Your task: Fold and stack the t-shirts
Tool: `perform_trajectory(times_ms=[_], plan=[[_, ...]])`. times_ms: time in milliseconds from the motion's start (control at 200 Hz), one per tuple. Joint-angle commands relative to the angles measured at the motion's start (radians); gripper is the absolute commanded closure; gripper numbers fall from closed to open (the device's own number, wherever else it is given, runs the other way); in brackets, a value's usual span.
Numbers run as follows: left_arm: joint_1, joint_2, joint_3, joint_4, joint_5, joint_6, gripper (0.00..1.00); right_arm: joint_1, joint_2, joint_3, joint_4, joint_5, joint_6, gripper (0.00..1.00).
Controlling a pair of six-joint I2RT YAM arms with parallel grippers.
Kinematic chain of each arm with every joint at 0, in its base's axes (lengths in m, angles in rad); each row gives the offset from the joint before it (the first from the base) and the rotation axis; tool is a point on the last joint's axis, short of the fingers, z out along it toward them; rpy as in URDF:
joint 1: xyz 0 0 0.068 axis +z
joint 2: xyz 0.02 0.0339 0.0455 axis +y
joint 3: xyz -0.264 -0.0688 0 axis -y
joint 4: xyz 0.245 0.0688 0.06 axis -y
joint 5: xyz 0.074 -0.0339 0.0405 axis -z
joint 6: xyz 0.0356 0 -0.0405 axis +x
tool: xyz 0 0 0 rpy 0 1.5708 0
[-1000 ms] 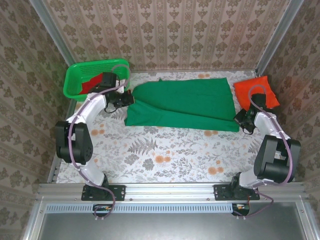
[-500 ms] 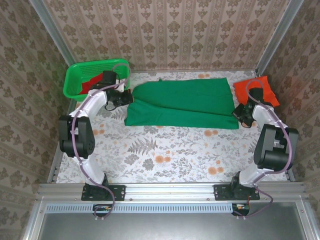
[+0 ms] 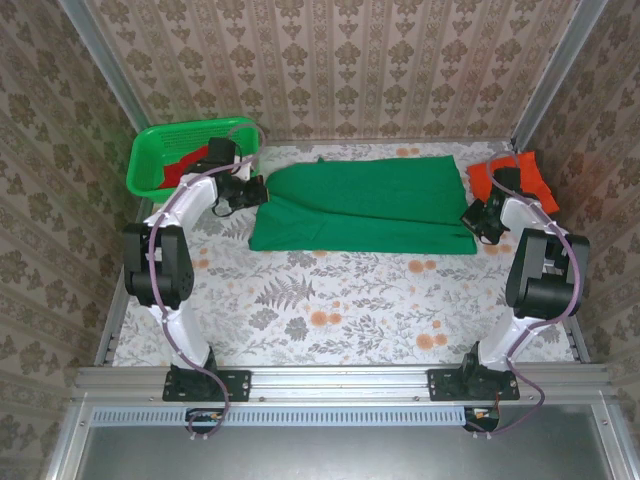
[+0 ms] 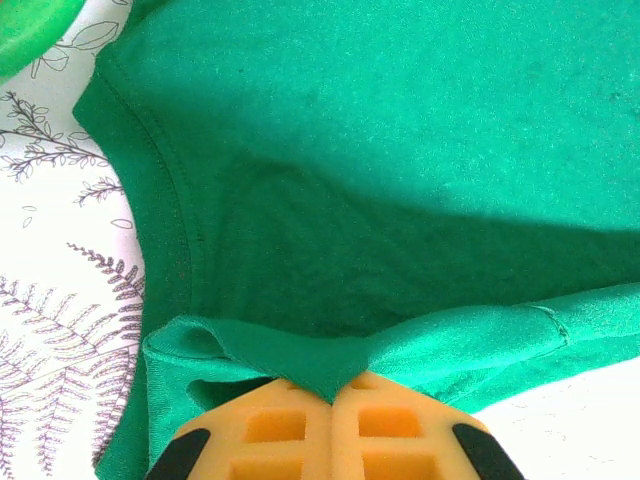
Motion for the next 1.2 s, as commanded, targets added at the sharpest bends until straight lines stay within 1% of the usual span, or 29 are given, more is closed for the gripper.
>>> perform_trajectory(times_ms=[0, 320, 520, 565, 645, 730, 755, 780, 835, 930, 1000, 1040, 1065, 1195], plan=[[0.016, 0.020, 0.038, -0.026, -0.015, 0.026, 1.00, 0.003, 0.033, 0.047, 0.001, -0.016, -0.008, 0.96], [0.021, 0.027, 0.034, -0.037, -0.032, 0.027, 1.00, 0.015, 0.085, 0.093, 0.008, -0.049, -0.008, 0.98], [0.021, 0.064, 0.060, -0.026, -0.008, 0.018, 1.00, 0.015, 0.116, 0.108, 0.017, -0.044, -0.003, 0.94], [0.020, 0.077, 0.073, -0.026, -0.005, 0.016, 1.00, 0.015, 0.114, 0.109, 0.020, -0.043, 0.000, 0.90], [0.017, 0.098, 0.099, -0.025, -0.004, 0.016, 1.00, 0.015, 0.099, 0.100, 0.040, -0.050, 0.002, 0.80], [0.014, 0.118, 0.128, -0.025, -0.004, 0.015, 1.00, 0.016, 0.053, 0.069, 0.083, -0.067, 0.004, 0.66], [0.012, 0.122, 0.136, -0.025, -0.004, 0.013, 0.95, 0.016, 0.035, 0.054, 0.099, -0.072, 0.005, 0.61], [0.013, 0.125, 0.141, -0.025, -0.004, 0.010, 0.90, 0.015, 0.015, 0.038, 0.117, -0.077, 0.005, 0.52], [0.009, 0.127, 0.150, -0.021, 0.011, 0.004, 0.66, 0.017, -0.030, 0.003, 0.153, -0.088, 0.005, 0.41], [0.005, 0.106, 0.137, -0.003, 0.026, -0.008, 0.34, 0.032, -0.106, -0.062, 0.197, -0.096, -0.006, 0.29], [-0.002, 0.072, 0.116, 0.007, 0.022, -0.015, 0.19, 0.059, -0.160, -0.110, 0.219, -0.083, -0.022, 0.25], [-0.012, 0.043, 0.089, 0.020, 0.012, -0.019, 0.12, 0.081, -0.186, -0.134, 0.227, -0.066, -0.026, 0.24], [-0.020, 0.023, 0.069, 0.031, 0.002, -0.023, 0.10, 0.099, -0.200, -0.152, 0.235, -0.057, -0.029, 0.24], [-0.065, -0.083, -0.104, 0.146, -0.030, -0.079, 0.08, 0.185, -0.215, -0.211, 0.265, -0.050, -0.013, 0.24]])
